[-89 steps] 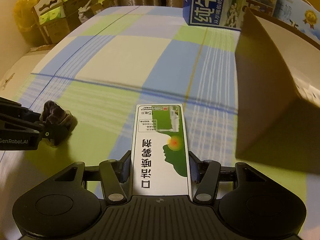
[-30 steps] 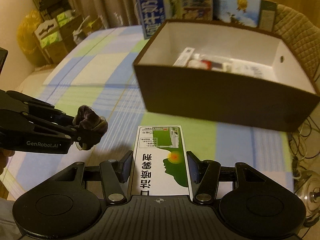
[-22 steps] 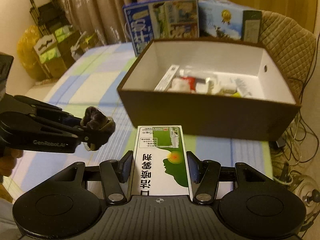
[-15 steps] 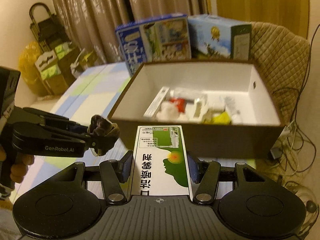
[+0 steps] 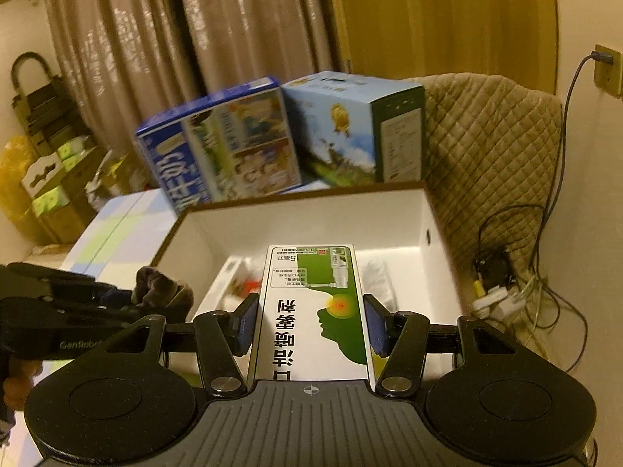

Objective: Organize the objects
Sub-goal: 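Carry the medicine box and scrunchie over the brown box with both tools, then open both tools to drop the scrunchie and medicine box into the box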

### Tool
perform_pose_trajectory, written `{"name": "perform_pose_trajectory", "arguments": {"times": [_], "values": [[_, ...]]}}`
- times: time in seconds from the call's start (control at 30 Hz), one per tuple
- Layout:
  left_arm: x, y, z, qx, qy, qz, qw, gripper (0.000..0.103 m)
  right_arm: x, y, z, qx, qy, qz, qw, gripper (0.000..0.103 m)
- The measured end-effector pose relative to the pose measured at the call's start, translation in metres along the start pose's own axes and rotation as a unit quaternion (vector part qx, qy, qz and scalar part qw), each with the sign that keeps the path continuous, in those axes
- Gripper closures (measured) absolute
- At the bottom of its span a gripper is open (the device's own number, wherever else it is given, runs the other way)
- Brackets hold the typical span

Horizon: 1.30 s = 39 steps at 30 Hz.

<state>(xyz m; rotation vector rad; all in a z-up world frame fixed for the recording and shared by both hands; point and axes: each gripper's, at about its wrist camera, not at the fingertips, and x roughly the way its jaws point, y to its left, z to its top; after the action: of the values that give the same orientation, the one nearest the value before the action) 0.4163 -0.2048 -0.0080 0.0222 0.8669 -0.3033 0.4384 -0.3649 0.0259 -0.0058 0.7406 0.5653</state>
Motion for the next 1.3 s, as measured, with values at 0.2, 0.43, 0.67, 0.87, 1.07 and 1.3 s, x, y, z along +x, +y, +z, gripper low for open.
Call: {"name": "perform_pose_trajectory", "arguments": {"times": [0.2, 0.43, 0.67, 0.87, 1.07, 1.3], "values": [[0.037, 0.001, 0.025, 0.001, 0.016, 0.012, 0.9998, 0.077, 0.039, -0.024, 0.016, 0.009, 0.014, -0.016, 1.000, 0.051], [0.081, 0.008, 0.036, -0.002, 0.049, 0.016, 0.9987, 0.077, 0.076, -0.042, 0.021, 0.013, 0.040, -0.031, 0.999, 0.051], [0.111, 0.010, 0.046, 0.001, 0.063, 0.020, 0.9978, 0.075, 0.097, -0.055, 0.026, 0.019, 0.050, -0.035, 0.998, 0.051], [0.123, 0.010, 0.052, 0.007, 0.063, 0.026, 0.9976, 0.057, 0.109, -0.063, 0.029, 0.022, 0.054, -0.038, 0.998, 0.051], [0.125, 0.015, 0.053, 0.007, 0.064, 0.036, 0.9973, 0.040, 0.121, -0.070, 0.031, 0.031, 0.061, -0.033, 0.997, 0.050], [0.122, 0.027, 0.052, -0.010, 0.068, 0.046, 0.9966, 0.034, 0.137, -0.071, 0.037, 0.021, 0.063, -0.040, 0.997, 0.050]]}}
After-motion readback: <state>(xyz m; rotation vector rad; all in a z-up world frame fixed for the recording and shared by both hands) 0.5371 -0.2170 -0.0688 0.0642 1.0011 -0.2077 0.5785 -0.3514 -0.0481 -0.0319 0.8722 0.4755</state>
